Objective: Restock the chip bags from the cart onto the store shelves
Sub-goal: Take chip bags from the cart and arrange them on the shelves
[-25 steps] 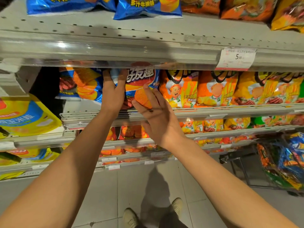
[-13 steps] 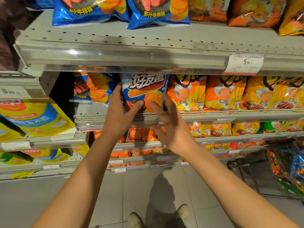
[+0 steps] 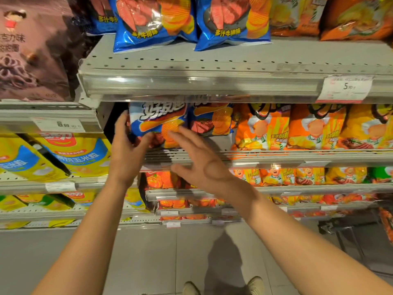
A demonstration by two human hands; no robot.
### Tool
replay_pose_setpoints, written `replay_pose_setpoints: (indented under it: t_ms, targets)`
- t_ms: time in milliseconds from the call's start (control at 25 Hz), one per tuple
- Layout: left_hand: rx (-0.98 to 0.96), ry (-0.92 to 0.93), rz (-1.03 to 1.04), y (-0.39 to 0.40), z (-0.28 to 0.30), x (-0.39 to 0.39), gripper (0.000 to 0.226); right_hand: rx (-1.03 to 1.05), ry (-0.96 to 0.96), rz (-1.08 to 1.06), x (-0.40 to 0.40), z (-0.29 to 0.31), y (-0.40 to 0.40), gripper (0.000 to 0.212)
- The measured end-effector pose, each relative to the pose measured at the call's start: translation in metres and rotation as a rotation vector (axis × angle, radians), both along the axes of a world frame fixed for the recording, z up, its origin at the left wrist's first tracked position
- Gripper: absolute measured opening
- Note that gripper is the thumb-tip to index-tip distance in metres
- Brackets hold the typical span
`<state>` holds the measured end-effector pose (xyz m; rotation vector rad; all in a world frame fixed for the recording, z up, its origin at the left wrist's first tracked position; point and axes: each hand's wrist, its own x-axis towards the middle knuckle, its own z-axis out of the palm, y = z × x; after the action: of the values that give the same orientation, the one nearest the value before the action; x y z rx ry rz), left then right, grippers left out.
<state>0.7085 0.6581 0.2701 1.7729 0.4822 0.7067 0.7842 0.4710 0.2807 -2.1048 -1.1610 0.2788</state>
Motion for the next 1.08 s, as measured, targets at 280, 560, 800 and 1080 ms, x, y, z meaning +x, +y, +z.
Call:
replay_pose_setpoints:
  t_ms: [280, 560, 800, 1080]
  targets:
    - [-0.009, 0.239, 0.053, 0.027, -0.013, 0.001, 0.041, -0.100, 0.025, -0.069, 0.003, -0.008, 0.034, 0.078]
    - [0.029, 0.206, 0.117, 0.020, -0.026, 0.003, 0.054, -0.204, 0.014, 0.006, 0.015, -0.008, 0.027, 0.079]
    - [0.941, 0.116, 0.160, -0.033, -0.038, -0.001, 0.056, 0.118, -0.138, -0.255, 0.028, 0.020, 0.041, 0.065]
    - [1.058, 0.400, 0.032, -0.037, -0.053, -0.005, 0.066, -0.198, -0.095, -0.030, 0.059, 0.030, 0.054, 0.064]
